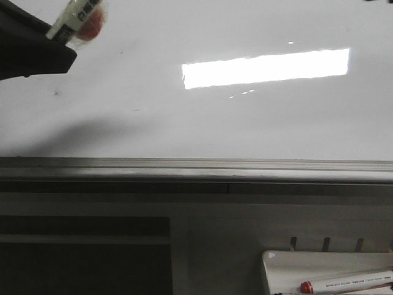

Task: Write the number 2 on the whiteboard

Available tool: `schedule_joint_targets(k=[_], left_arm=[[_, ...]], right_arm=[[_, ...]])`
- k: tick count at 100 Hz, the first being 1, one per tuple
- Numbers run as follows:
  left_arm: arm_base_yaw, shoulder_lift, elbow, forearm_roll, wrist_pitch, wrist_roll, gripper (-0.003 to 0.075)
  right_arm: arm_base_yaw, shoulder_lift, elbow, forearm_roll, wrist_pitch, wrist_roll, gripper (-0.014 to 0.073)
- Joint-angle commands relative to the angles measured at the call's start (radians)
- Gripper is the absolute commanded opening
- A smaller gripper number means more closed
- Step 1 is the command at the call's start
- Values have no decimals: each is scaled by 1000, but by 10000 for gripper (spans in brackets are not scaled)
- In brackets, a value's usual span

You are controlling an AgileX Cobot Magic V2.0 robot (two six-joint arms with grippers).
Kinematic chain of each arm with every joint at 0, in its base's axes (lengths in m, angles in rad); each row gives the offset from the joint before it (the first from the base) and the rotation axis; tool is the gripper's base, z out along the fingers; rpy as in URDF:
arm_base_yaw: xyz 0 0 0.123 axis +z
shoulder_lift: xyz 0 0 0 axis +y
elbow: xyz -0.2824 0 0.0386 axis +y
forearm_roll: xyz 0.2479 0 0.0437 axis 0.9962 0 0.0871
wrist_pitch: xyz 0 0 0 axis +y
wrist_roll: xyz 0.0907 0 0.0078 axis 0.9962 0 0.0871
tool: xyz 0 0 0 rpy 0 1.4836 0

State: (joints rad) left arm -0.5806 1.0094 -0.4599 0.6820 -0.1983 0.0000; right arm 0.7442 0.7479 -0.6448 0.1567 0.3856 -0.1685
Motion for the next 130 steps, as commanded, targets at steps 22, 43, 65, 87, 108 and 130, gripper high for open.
schedule_joint_targets(k=[22,43,65,87,108,130], left_arm=[[-1,-17,0,156,-205,0,-20],[-1,-1,4,273,-256,0,-20],[-1,3,4,273,-258,0,-20],[-1,3,4,274,-258,0,-20],[-1,3,4,275,-258,0,-20],[-1,3,4,269,-256,0,-19]], right_arm=[[137,168,-65,-11,-337,-32,507],[188,264,-125,-53,-337,-47,503],[233,339,-170,-82,-335,-47,503],[252,355,-170,-82,-357,-47,295],[252,355,-170,-82,-386,-47,-72],[252,355,-170,-82,-386,-47,-71]])
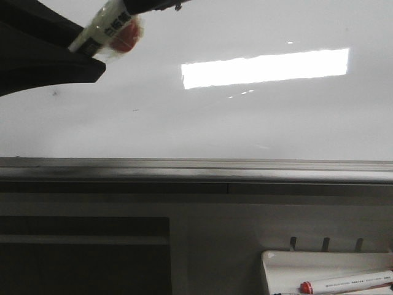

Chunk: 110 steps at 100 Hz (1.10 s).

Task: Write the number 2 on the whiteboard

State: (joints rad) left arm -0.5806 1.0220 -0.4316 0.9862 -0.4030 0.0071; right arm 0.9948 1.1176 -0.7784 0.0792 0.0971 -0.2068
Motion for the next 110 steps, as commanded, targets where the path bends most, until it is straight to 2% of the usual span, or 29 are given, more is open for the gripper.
schedule_joint_targets(k=[1,10,17,27,34,40,65,73,80,90,104,110], left_arm=[[-1,-9,-24,-37,-52,-7,-18],[-1,-9,-24,-67,-53,-7,41],[-1,-9,-24,-71,-53,-7,165],[-1,-23,-24,-112,-51,-7,382],[-1,-49,-24,-146,-33,-7,475],[-1,-84,-24,-158,-7,-17,494],[-1,-311,-24,-166,141,-93,494],[5,-384,-24,-235,178,-93,487],[12,-438,-24,-335,217,-93,438],[36,-483,-24,-450,258,-93,293],[86,-493,-24,-544,241,-93,52],[107,-493,-24,-580,224,-93,-22]], right_arm=[[2,-15,-37,-4,-97,-9,-71],[2,-15,-37,-4,-97,-9,-71],[2,-15,-37,-4,-97,-9,-71],[2,-15,-37,-4,-97,-9,-71],[2,-15,-37,-4,-97,-9,-71],[2,-15,-37,-4,-89,-9,-71],[-1,-15,-37,-4,-68,-9,-71],[-8,-15,-37,-4,-83,-9,-71],[-27,-15,-37,-4,-97,-9,-71],[-69,-15,-37,34,-112,-9,-71],[-145,-12,-37,100,-112,-9,-71],[-165,-12,-37,100,-114,-9,-71]])
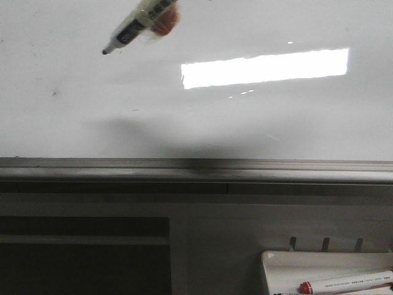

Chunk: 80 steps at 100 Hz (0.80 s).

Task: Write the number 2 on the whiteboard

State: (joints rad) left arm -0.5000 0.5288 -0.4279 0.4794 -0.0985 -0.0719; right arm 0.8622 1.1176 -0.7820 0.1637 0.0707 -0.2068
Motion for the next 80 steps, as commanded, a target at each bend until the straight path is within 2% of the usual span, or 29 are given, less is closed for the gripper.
schedule_joint_targets(k=[1,17,32,80], left_arm=[[32,0,-28,-77,-85,-14,-18],[96,2,-28,-149,-117,-14,-20],[141,2,-28,-158,-121,-14,-20],[152,2,-28,-158,-124,-14,-20]], right_arm=[[-33,-12,-36,15,-87,-9,-71],[-42,11,-78,15,-42,-9,-70],[-42,67,-148,10,2,-9,-70],[-98,155,-226,4,35,-9,-70]])
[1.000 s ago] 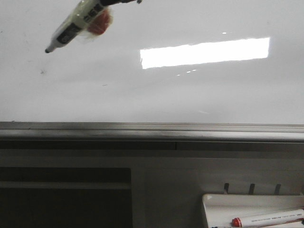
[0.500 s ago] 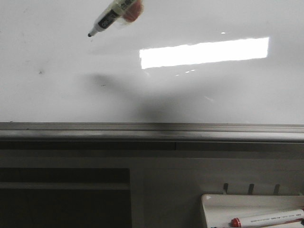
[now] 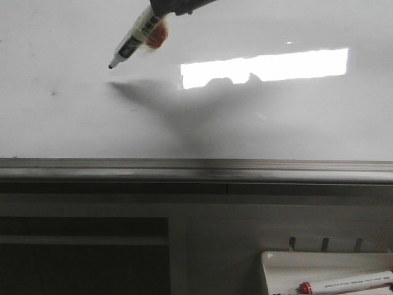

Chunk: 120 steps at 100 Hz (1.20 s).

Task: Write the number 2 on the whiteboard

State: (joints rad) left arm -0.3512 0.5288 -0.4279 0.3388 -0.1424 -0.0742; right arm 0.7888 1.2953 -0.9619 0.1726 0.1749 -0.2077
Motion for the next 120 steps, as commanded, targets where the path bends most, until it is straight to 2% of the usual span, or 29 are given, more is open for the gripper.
schedule_joint_targets(k=[1,22,39,64,98,120], left_arm=[[3,2,-28,-17,-80,-11,-20],[3,2,-28,-17,-80,-11,-20],[3,2,-28,-26,-80,-11,-20],[3,2,-28,-28,-80,-11,-20],[3,2,-28,-28,-80,-11,-20],[3,2,-28,-28,-80,-11,-20]], right_arm=[[-26,-23,-48,-5,-69,-8,-70],[-104,-26,-78,-22,-59,-8,-70],[-147,-56,-81,-46,35,-8,-70],[-143,-82,-77,-58,221,-8,-49],[-43,37,-103,-58,174,-8,-50],[-43,66,-152,-75,197,-8,-50]])
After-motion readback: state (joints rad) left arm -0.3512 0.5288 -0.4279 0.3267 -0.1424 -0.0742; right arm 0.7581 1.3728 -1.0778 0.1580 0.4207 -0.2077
